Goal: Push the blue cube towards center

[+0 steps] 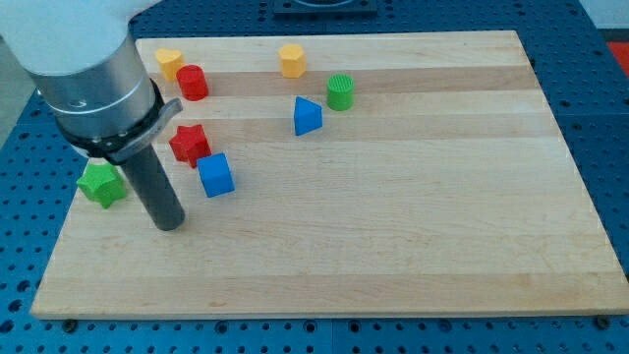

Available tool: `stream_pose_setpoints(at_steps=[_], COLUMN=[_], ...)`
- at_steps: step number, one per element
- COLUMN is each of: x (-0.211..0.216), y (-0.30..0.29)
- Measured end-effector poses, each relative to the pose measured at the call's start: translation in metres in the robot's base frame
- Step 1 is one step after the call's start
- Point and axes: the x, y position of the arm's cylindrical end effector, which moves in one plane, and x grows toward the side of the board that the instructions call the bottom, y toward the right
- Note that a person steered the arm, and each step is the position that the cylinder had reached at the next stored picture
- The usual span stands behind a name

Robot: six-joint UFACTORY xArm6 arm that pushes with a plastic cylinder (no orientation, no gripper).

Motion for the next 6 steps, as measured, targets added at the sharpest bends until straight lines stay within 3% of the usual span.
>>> stream_pose_setpoints(at_steps=[1, 3, 4, 5, 6], x=[-0.015, -0.084, -0.090, -0.040, -0.033], y=[-0.007, 0.173, 0.215, 0.150, 0.055])
